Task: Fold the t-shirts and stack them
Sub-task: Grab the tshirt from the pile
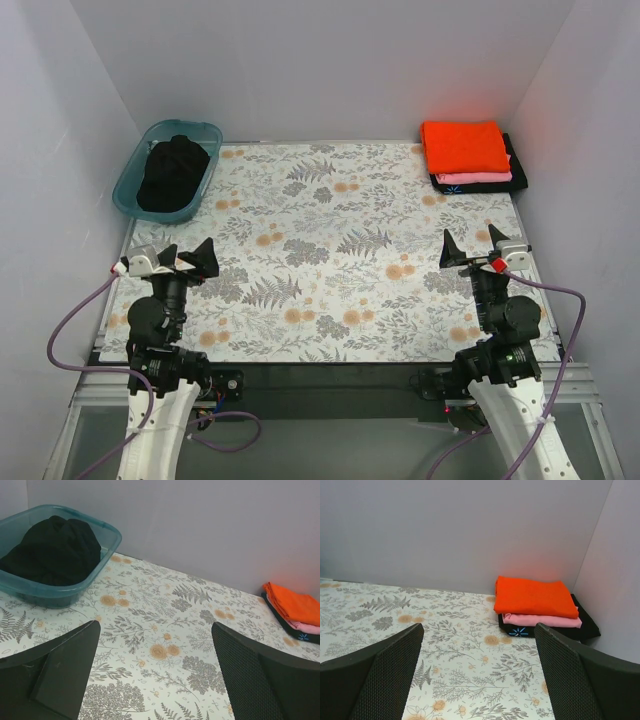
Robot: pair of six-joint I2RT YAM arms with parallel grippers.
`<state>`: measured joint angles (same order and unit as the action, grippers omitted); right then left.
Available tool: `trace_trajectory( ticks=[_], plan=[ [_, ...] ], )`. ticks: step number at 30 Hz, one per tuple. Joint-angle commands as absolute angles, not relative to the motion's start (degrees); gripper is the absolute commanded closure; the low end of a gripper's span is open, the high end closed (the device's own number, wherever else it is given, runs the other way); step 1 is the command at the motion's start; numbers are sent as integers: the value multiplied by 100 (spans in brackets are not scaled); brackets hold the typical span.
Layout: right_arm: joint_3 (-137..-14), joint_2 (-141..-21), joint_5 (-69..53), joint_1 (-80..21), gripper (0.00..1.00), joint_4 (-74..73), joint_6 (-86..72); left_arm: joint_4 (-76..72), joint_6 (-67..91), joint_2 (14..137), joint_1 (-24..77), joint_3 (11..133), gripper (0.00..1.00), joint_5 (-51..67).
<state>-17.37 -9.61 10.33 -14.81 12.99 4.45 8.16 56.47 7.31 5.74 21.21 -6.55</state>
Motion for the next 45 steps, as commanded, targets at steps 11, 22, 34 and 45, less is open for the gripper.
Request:
trace_trajectory(
  ticks=[11,22,34,45],
  plan=[
    [-1881,-817,896,-1564,2,1362,299,309,6486,2448,545,2496,6,-1573],
    [-1828,-747,1055,-1951,2,1354,290,-116,6987,6782,475,5042,5,-2566],
    [-1767,-922,879,-2215,2,1389,527,377,6855,10062,-448,7592,5,-2496],
    [-1696,-1151,677,-2303,2,1441,677,510,6557,11821,-694,9114,47,-2469]
  ],
)
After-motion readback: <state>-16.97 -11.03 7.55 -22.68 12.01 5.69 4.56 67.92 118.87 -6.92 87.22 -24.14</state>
